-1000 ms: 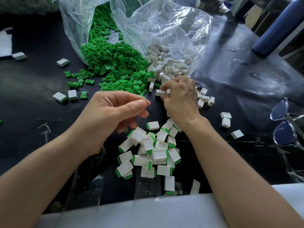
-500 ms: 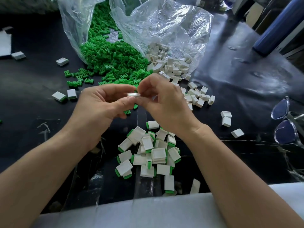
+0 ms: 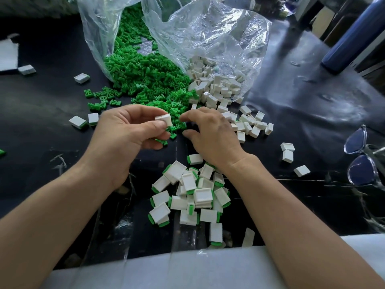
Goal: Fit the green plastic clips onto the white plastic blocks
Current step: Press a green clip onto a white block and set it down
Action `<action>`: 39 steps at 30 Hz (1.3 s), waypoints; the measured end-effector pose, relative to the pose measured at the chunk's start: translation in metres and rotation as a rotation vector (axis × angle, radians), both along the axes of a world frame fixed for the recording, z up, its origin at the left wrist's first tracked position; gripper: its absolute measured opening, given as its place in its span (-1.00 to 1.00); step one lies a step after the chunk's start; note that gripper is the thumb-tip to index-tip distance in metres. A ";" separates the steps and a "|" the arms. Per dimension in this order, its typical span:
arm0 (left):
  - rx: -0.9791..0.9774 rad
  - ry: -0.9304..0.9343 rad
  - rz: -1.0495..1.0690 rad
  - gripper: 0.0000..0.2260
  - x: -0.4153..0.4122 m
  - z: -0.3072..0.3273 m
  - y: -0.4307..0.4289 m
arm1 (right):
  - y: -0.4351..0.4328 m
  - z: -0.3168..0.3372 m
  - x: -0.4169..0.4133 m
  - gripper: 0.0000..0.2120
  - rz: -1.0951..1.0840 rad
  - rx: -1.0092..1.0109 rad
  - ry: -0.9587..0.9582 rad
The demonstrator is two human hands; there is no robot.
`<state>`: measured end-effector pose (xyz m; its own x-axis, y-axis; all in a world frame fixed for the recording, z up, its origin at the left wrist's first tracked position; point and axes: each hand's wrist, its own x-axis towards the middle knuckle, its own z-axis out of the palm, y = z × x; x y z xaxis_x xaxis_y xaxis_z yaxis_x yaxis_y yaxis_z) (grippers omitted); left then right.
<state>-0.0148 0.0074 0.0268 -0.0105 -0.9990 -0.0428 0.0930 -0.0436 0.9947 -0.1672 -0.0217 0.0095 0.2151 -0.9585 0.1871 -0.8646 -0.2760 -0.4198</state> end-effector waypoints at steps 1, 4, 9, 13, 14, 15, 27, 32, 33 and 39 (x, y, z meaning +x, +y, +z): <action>-0.002 -0.002 -0.002 -0.85 0.000 0.000 0.000 | 0.000 0.000 0.001 -0.73 -0.001 0.002 0.002; -0.005 -0.014 -0.013 -0.85 0.000 -0.001 0.000 | 0.000 0.000 0.002 -0.80 -0.002 -0.020 -0.006; 0.008 -0.017 -0.016 -0.87 -0.001 0.000 0.000 | -0.001 -0.001 0.003 -0.84 -0.004 -0.035 -0.035; 0.016 -0.003 -0.010 -0.83 -0.001 -0.001 0.000 | -0.001 0.001 0.001 -0.87 -0.056 -0.041 -0.147; 0.019 0.001 -0.012 -0.81 -0.001 -0.001 0.000 | -0.001 0.003 0.000 -0.88 -0.071 -0.035 -0.209; 0.022 0.004 -0.017 -0.80 -0.001 -0.001 0.000 | -0.001 0.005 -0.001 -0.88 -0.081 -0.022 -0.287; 0.050 0.094 -0.089 -0.90 -0.003 -0.001 0.000 | 0.016 0.023 0.003 -0.85 0.128 0.055 -0.652; 0.026 0.079 -0.094 -0.84 -0.003 -0.002 0.001 | 0.016 0.022 0.003 -0.91 0.127 0.026 -0.583; 0.023 0.073 -0.096 -0.84 -0.003 -0.002 0.001 | 0.016 0.022 0.003 -0.91 0.121 0.023 -0.574; 0.002 0.017 -0.092 -0.84 -0.006 0.000 0.002 | 0.018 0.023 0.003 -0.92 0.143 0.020 -0.514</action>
<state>-0.0204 0.0098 0.0263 -0.1032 -0.9937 -0.0439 0.1053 -0.0548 0.9929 -0.1639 -0.0034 0.0320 0.2291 -0.9309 0.2846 -0.5008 -0.3634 -0.7855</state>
